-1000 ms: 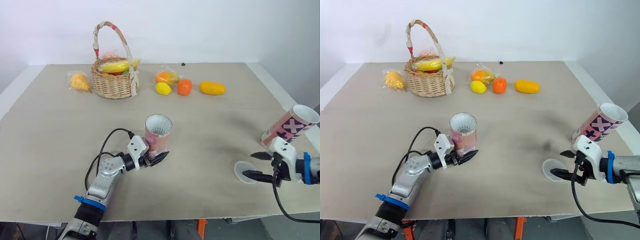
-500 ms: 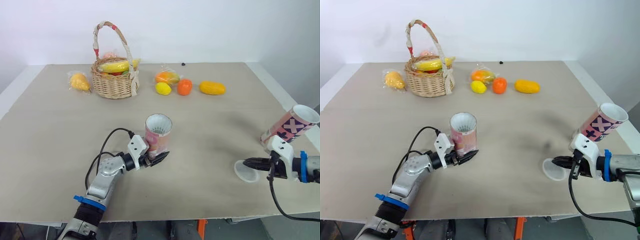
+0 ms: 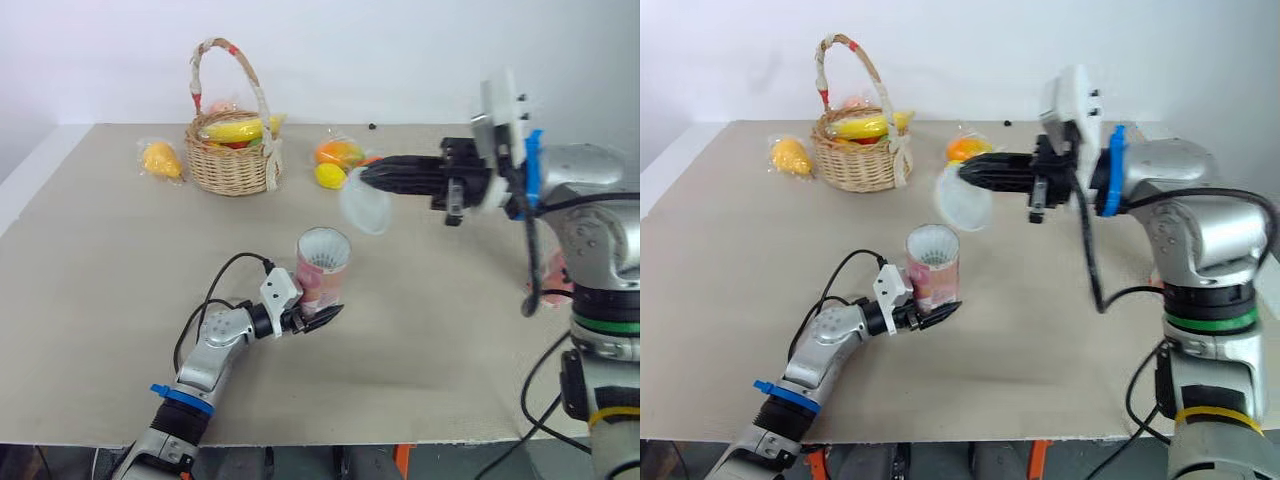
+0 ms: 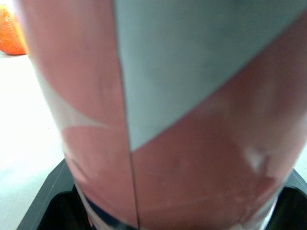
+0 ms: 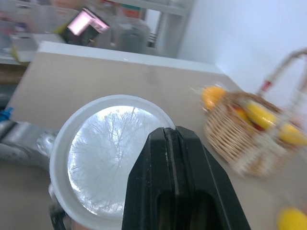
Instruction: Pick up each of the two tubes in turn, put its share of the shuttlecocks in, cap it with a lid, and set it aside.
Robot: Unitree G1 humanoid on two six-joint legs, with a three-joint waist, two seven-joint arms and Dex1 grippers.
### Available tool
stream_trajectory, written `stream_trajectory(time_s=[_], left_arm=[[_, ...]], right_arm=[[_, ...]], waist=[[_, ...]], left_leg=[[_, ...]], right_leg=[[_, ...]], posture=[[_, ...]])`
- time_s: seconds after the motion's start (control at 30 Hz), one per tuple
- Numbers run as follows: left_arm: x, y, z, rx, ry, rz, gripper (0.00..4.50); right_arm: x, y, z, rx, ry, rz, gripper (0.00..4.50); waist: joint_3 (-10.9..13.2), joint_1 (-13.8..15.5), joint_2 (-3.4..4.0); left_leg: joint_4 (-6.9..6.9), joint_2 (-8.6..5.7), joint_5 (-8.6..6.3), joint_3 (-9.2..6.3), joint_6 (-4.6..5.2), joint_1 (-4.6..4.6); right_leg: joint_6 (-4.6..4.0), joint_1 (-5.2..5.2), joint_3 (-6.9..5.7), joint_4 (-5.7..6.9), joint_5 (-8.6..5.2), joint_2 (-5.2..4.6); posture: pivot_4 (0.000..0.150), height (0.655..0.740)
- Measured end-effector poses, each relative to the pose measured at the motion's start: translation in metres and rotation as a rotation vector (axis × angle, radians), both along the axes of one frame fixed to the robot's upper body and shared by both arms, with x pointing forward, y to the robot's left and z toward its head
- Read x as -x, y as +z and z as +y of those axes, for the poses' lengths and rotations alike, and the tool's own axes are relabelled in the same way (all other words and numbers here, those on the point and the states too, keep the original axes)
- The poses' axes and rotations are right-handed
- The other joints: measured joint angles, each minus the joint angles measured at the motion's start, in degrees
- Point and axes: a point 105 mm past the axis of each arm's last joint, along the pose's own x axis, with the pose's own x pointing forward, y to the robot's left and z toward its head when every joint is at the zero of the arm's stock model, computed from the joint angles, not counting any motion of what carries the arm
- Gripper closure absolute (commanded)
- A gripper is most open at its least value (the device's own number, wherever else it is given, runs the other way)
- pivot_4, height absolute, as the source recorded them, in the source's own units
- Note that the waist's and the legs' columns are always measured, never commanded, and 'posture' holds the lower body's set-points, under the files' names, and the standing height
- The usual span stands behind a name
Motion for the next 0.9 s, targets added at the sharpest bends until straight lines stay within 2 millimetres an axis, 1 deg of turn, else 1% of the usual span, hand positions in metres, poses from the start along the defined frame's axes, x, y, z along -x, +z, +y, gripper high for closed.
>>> stream_trajectory(time_s=[0.07, 0.1, 0.17, 0.33, 0.5, 0.67, 0.77, 0.9], left_arm=[[0.0, 0.0, -0.001, 0.001, -0.003, -0.001, 1.22], [0.0, 0.0, -0.001, 0.001, -0.004, -0.001, 1.22], [0.0, 0.0, -0.001, 0.002, -0.002, 0.0, 1.22], [-0.001, 0.0, 0.0, 0.003, 0.009, 0.003, 1.22], [-0.001, 0.0, 0.0, 0.007, 0.016, 0.004, 1.22], [-0.001, 0.0, -0.001, 0.01, 0.016, 0.005, 1.22], [-0.001, 0.0, -0.001, 0.011, 0.017, 0.005, 1.22], [-0.001, 0.0, -0.001, 0.011, 0.017, 0.005, 1.22]], right_arm=[[0.0, -0.007, 0.012, 0.031, 0.032, -0.003, 4.42], [0.001, -0.015, 0.019, 0.062, 0.053, 0.008, 4.42], [0.002, -0.02, 0.022, 0.082, 0.07, 0.017, 4.42], [0.001, -0.021, 0.021, 0.092, 0.071, -0.001, 4.42], [-0.006, -0.033, 0.023, 0.116, 0.05, 0.004, 4.42], [-0.012, -0.039, 0.024, 0.137, 0.033, -0.007, 4.42], [-0.017, -0.047, 0.022, 0.15, 0.019, 0.002, 4.42], [-0.018, -0.049, 0.021, 0.17, 0.018, -0.014, 4.42]], waist=[[0.0, -0.01, 0.0], [0.0, -0.01, -0.01], [0.0, -0.01, -0.01], [0.0, -0.12, 0.0], [0.0, -0.14, 0.0], [0.0, -0.14, 0.0], [0.0, -0.13, 0.0], [0.0, -0.13, 0.0]], left_leg=[[0.01, -0.04, -0.07, 0.01, 0.05, -0.04], [0.02, -0.07, -0.07, 0.01, 0.06, -0.05], [0.04, -0.08, -0.07, 0.0, 0.06, -0.05], [0.04, -0.02, -0.07, 0.02, 0.07, 0.04], [0.04, 0.02, -0.06, 0.03, 0.07, 0.09], [0.04, 0.01, -0.07, 0.03, 0.07, 0.07], [0.04, 0.0, -0.07, 0.03, 0.07, 0.07], [0.04, 0.0, -0.06, 0.02, 0.07, 0.08]], right_leg=[[0.04, 0.01, 0.0, -0.09, -0.01, -0.07], [0.06, 0.0, -0.01, -0.09, -0.01, -0.12], [0.07, 0.0, -0.02, -0.09, 0.01, -0.13], [-0.01, 0.02, -0.05, -0.07, 0.06, -0.09], [-0.02, 0.04, -0.03, -0.05, 0.07, -0.03], [-0.01, 0.04, -0.03, -0.06, 0.06, -0.04], [-0.01, 0.04, -0.03, -0.06, 0.06, -0.04], [-0.01, 0.04, -0.03, -0.06, 0.06, -0.03]], posture=[[0.15, 0.74], [0.15, 0.74], [0.15, 0.74], [0.15, 0.74], [0.15, 0.74], [0.15, 0.74], [0.15, 0.74], [0.15, 0.74]])
